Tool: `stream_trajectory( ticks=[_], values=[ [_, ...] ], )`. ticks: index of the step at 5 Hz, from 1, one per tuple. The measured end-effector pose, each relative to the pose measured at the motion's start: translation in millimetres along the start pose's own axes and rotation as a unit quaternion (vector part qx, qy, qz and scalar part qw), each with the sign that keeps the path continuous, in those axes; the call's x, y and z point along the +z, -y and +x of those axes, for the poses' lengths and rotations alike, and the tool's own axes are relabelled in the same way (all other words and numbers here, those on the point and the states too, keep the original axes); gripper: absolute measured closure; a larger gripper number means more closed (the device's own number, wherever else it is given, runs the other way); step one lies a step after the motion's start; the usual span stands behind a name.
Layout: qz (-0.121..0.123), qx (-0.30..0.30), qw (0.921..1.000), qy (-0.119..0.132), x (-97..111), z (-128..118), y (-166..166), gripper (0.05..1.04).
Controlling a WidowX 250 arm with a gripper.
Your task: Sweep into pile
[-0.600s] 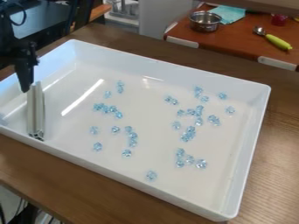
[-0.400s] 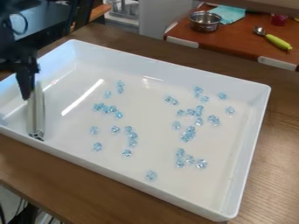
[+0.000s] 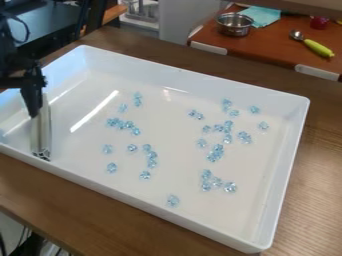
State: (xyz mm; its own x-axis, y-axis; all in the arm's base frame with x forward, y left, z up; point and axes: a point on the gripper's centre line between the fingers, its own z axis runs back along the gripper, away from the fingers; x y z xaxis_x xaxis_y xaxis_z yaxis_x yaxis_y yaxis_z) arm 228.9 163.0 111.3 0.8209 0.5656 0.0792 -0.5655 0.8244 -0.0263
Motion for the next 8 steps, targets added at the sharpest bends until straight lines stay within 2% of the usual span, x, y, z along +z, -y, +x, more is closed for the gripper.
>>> stream_trajectory(
  ticks=[1,2,4,5,6,7,8],
  values=[
    [-0.024,0.003,0.9997,0.010,0,3,1,0.083],
    [-0.017,0.013,0.9997,0.012,-11,-2,-1,0.083],
    [-0.002,0.013,0.9990,0.043,-14,5,8,0.084],
    [-0.004,0.011,0.9991,0.040,-17,4,16,0.084],
    [-0.020,0.015,0.9997,-0.001,-20,-10,22,0.083],
    [-0.024,0.018,0.9994,-0.017,-20,-14,27,0.083],
    [-0.025,0.019,0.9995,-0.012,-17,-11,27,0.136]
  ],
)
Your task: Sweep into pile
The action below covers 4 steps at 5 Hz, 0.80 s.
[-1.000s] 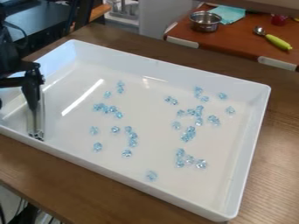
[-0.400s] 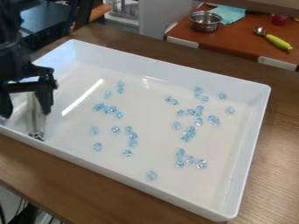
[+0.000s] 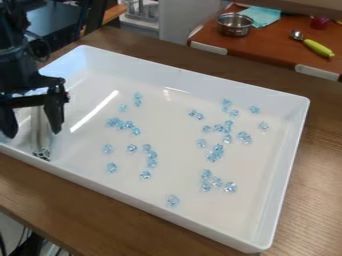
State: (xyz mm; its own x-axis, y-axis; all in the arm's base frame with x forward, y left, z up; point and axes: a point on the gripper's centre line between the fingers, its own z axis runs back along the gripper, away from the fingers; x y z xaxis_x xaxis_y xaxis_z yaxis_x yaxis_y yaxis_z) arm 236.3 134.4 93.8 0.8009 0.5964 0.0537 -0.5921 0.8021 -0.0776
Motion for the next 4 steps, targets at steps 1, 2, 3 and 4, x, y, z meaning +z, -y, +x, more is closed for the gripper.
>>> stream_trajectory(
  ticks=[1,2,3,4],
  values=[
    [0.002,0.000,1.0000,0.002,-2,2,3,0.426],
    [0.006,0.000,0.9999,0.015,-1,6,3,0.705],
    [0.011,-0.004,0.9996,0.026,-2,9,7,0.746],
    [0.007,-0.013,0.9995,0.027,-2,8,17,0.746]
  ],
)
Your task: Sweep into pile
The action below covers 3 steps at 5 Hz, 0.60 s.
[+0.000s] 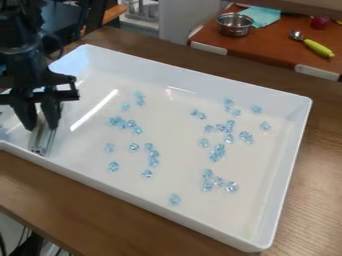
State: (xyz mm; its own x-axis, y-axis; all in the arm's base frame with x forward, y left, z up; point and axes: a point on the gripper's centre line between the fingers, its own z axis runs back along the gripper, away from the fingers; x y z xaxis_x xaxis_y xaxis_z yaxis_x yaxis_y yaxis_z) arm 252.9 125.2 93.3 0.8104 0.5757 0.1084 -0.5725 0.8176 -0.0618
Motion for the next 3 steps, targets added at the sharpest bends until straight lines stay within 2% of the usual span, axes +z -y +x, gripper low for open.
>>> stream_trajectory(
  ticks=[2,3],
  values=[
    [-0.029,0.007,0.9985,-0.047,-1,-15,47,0.746],
    [-0.032,0.007,0.9981,-0.052,-2,-17,67,0.746]
  ],
)
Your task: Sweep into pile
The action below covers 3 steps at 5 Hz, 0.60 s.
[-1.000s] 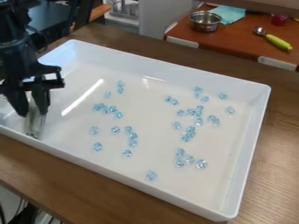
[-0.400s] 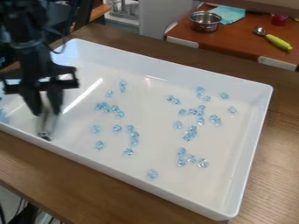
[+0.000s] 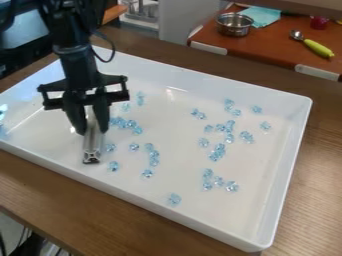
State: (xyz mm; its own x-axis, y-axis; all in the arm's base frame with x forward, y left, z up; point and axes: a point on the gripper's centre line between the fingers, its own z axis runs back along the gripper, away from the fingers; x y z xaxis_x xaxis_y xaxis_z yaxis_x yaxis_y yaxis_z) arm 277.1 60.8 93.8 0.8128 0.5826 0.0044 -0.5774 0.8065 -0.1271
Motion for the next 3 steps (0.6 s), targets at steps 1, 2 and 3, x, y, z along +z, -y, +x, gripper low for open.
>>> stream_trajectory(
  ticks=[1,2,3],
  values=[
    [-0.001,-0.002,1.0000,0.002,-3,-3,14,0.746],
    [-0.001,-0.009,0.9999,0.009,-6,-7,30,0.746],
    [-0.005,-0.020,0.9997,0.015,-8,-15,50,0.746]
  ],
)
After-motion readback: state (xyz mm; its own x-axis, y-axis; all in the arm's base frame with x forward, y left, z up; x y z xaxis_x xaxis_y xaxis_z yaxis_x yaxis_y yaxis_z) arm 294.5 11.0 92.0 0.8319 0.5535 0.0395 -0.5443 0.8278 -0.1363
